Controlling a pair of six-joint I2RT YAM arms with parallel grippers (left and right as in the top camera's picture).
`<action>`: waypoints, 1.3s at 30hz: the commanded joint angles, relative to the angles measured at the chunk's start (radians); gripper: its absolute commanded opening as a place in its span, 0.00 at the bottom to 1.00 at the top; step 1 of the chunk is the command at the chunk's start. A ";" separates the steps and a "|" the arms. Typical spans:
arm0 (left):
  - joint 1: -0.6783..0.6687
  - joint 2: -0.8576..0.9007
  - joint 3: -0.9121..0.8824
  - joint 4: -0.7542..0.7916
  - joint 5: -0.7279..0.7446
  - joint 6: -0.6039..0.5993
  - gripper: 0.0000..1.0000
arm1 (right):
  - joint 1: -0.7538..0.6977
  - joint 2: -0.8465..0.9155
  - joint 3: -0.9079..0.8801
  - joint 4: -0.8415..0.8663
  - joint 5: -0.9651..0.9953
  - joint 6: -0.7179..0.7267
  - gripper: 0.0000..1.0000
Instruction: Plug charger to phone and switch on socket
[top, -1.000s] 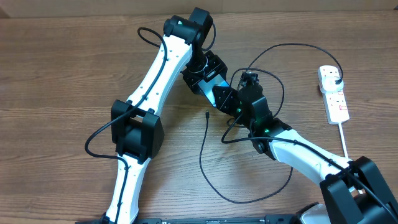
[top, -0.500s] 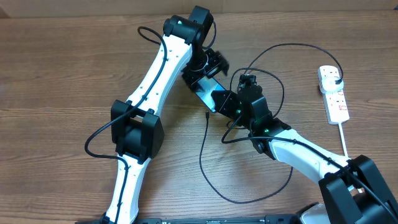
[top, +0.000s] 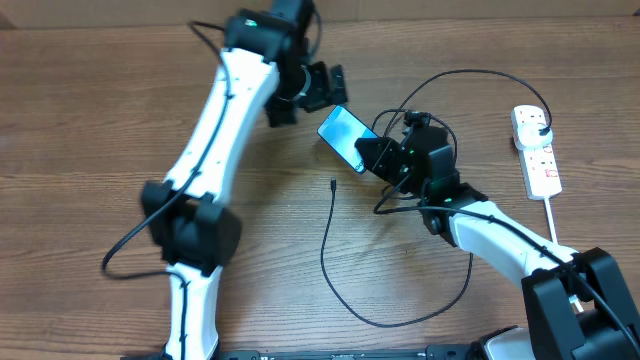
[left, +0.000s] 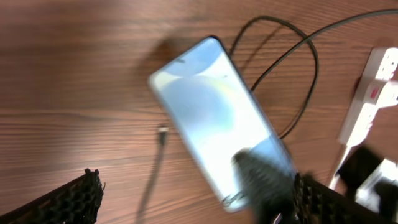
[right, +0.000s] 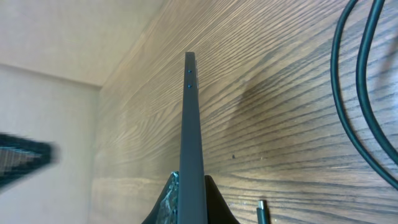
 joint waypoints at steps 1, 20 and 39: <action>0.015 -0.115 -0.006 -0.023 -0.108 0.160 1.00 | -0.031 -0.061 0.029 0.020 -0.153 -0.039 0.04; 0.018 -0.806 -1.335 1.093 0.099 -0.062 1.00 | -0.048 -0.185 0.029 0.048 -0.194 0.129 0.04; 0.042 -0.407 -1.754 2.590 0.264 -0.851 0.99 | -0.005 -0.105 0.029 0.150 -0.197 0.243 0.04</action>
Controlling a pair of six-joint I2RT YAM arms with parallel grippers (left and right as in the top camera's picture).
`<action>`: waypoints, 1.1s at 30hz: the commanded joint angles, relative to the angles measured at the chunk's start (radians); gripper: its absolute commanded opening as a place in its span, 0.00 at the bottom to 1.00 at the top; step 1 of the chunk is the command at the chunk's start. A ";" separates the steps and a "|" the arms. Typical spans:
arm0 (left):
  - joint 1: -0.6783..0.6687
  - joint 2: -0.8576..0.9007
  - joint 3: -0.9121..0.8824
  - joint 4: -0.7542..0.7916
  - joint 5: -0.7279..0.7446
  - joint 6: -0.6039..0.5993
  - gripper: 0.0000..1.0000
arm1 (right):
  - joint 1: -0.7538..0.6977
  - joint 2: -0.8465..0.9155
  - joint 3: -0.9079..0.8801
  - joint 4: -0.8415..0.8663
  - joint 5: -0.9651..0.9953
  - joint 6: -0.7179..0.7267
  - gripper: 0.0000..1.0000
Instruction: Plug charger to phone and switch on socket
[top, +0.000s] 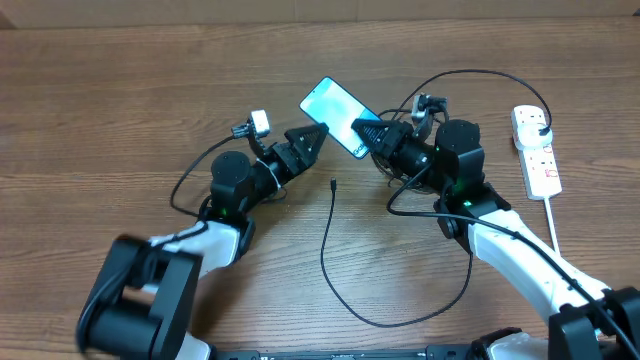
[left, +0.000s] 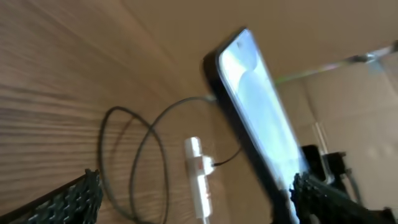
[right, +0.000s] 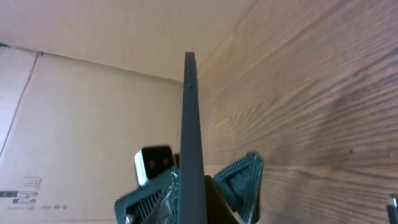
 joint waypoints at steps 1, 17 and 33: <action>0.004 0.081 0.037 0.095 0.046 -0.185 1.00 | 0.014 0.037 0.026 0.034 -0.021 0.011 0.04; -0.005 0.130 0.183 0.197 0.066 -0.340 1.00 | 0.032 0.063 0.026 0.070 -0.009 0.011 0.04; -0.029 0.130 0.204 0.168 0.079 -0.432 0.59 | 0.047 0.063 0.026 0.106 0.088 0.011 0.04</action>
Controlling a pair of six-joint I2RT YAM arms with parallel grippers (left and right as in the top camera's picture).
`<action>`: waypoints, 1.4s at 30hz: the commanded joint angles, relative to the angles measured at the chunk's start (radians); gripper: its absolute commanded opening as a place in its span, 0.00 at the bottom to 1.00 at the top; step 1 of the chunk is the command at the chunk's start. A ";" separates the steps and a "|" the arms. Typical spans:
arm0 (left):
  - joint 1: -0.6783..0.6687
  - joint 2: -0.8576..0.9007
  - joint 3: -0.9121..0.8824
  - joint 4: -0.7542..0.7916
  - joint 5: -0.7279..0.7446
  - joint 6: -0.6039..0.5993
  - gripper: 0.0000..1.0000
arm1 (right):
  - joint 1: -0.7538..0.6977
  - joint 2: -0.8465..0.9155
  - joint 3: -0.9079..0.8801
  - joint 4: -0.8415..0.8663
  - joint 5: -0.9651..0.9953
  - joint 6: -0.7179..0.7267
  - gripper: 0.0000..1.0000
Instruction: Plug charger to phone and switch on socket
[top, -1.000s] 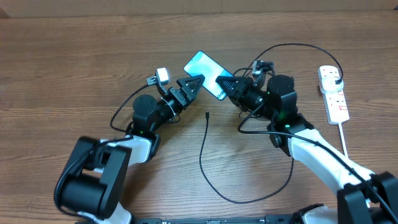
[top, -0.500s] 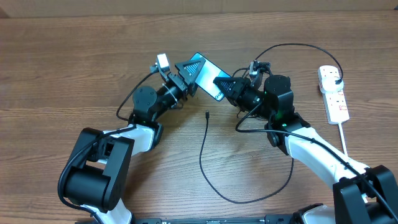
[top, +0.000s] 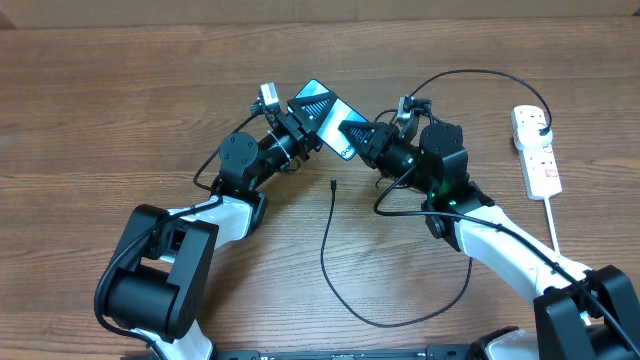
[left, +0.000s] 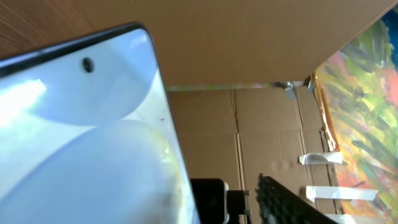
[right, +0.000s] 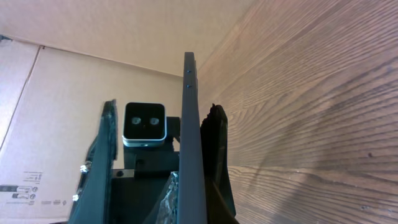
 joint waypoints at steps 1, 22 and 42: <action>-0.007 0.009 0.022 0.011 0.024 -0.035 0.56 | 0.002 -0.002 0.026 0.014 0.052 -0.005 0.04; -0.006 0.009 0.022 0.036 -0.031 -0.114 0.10 | 0.034 -0.002 0.026 0.015 0.143 0.134 0.04; 0.330 0.009 0.097 -0.344 0.466 -0.053 0.04 | -0.071 -0.250 0.026 -0.468 0.074 -0.483 1.00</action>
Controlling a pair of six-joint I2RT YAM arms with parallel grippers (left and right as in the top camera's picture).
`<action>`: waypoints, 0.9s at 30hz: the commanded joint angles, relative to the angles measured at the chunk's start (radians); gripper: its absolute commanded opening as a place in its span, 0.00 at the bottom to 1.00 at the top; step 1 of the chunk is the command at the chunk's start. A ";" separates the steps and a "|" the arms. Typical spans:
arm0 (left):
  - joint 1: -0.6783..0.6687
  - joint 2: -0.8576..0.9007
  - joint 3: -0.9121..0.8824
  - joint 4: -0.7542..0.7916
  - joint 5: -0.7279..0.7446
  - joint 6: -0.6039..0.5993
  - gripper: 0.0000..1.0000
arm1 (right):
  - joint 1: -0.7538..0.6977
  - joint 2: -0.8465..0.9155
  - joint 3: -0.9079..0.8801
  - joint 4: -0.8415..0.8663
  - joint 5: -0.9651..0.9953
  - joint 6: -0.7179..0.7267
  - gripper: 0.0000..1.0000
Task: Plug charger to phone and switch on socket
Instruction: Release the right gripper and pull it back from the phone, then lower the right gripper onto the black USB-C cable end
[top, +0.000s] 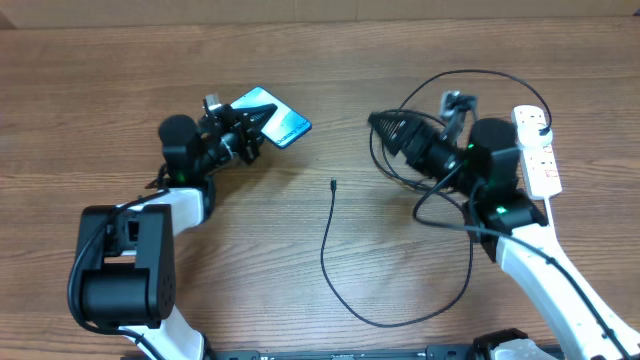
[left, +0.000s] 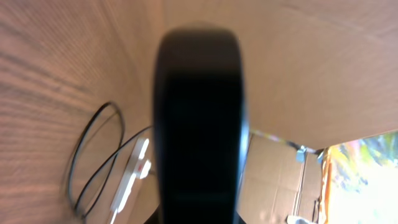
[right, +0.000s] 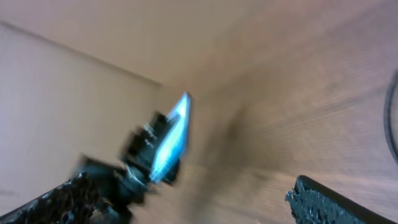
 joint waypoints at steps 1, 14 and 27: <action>0.010 -0.005 0.085 -0.048 0.199 0.078 0.04 | 0.083 -0.002 0.010 -0.090 0.176 -0.175 1.00; 0.025 -0.003 0.273 -0.278 0.288 0.325 0.04 | 0.333 0.150 0.010 -0.172 0.518 -0.259 0.91; 0.031 -0.003 0.273 -0.325 0.299 0.388 0.04 | 0.458 0.312 0.010 -0.136 0.675 -0.212 0.75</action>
